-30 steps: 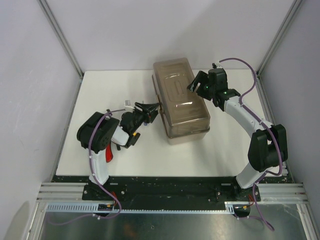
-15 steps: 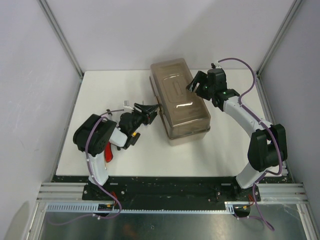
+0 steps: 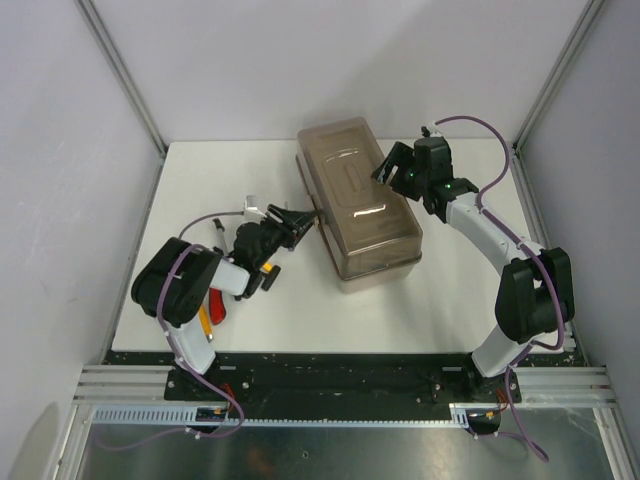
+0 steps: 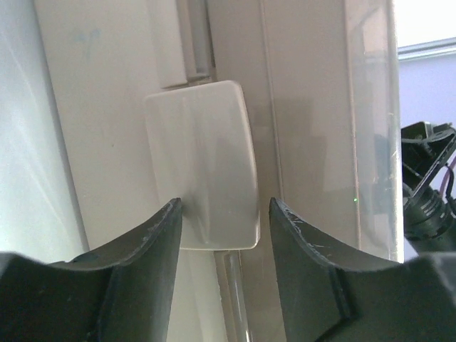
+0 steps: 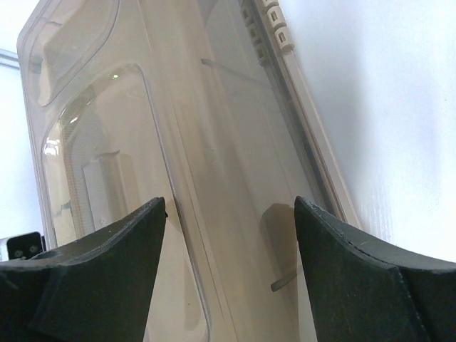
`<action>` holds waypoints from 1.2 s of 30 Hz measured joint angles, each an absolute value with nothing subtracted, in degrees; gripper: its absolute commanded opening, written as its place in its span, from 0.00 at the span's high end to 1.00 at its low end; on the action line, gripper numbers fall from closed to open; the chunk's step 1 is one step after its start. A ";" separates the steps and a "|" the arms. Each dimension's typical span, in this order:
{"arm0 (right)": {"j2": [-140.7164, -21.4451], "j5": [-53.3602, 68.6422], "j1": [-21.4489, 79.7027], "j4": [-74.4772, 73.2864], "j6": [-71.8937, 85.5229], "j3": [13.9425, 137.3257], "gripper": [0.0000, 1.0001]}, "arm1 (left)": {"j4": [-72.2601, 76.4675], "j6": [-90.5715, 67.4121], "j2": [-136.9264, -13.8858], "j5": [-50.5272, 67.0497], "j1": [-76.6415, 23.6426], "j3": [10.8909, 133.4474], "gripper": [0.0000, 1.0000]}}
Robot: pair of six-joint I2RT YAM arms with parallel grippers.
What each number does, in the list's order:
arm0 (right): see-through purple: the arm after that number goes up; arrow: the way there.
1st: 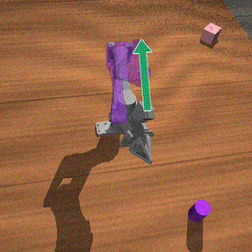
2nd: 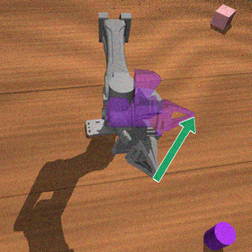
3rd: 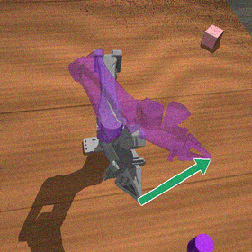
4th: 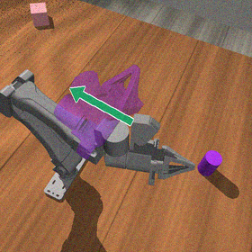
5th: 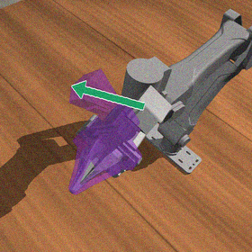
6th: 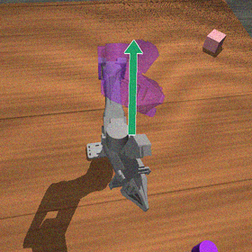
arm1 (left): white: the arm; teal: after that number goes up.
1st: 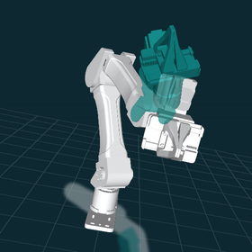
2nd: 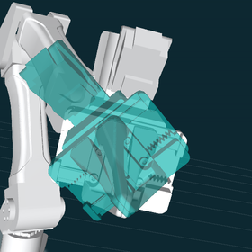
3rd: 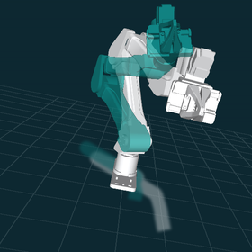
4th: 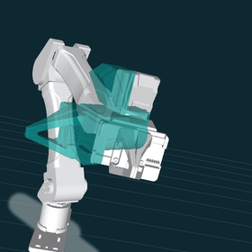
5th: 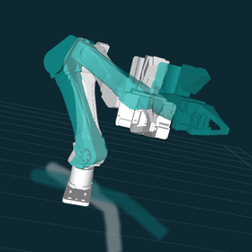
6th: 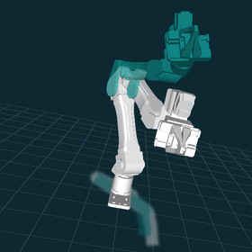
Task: Pack the tool kit
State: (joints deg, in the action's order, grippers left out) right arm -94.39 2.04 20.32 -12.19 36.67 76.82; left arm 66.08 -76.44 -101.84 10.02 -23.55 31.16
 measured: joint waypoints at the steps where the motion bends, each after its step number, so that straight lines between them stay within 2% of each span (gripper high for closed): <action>1: -94.39 2.04 20.32 -12.19 36.67 76.82 0.25 | 65.87 -75.70 -101.51 10.00 -23.55 31.16 1.00; 3: -94.39 2.04 20.32 -12.19 36.67 76.82 0.25 | 65.54 -74.35 -101.19 10.02 -23.55 31.14 1.00; 4: -94.39 2.04 20.32 -12.21 36.67 76.82 0.25 | 65.41 -73.89 -101.19 10.04 -23.55 31.14 0.96; 5: -94.39 2.04 20.32 -12.21 36.67 76.82 0.25 | 65.32 -73.47 -101.19 10.07 -23.55 31.14 0.84; 8: -94.39 2.04 20.32 -12.21 36.67 76.82 0.25 | 65.25 -73.01 -101.19 10.09 -23.55 31.11 0.38; 9: -94.39 2.04 20.32 -12.19 36.67 76.82 0.24 | 65.36 -73.01 -101.19 10.07 -23.55 31.05 0.27; 12: -94.43 2.20 20.32 -12.16 36.64 76.82 0.21 | 66.41 -74.13 -101.19 10.28 -23.59 30.50 0.12; 17: -94.54 2.39 20.51 -12.03 35.70 76.82 0.16 | 69.10 -76.97 -101.21 10.76 -23.86 29.69 0.06; 28: -94.54 2.90 20.69 -11.90 34.63 76.82 0.18 | 76.88 -84.73 -109.93 9.08 -24.34 29.08 0.07; 32: -94.59 3.05 20.69 -11.86 34.50 76.82 0.19 | 78.63 -86.17 -111.61 8.67 -24.45 28.93 0.12; 36: -94.61 3.07 20.69 -11.84 34.50 76.82 0.20 | 79.11 -86.26 -112.01 8.69 -24.47 29.36 0.10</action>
State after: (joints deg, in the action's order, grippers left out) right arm -94.61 3.07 20.69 -11.84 34.50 76.82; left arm 79.11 -86.26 -112.01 8.69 -24.47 29.36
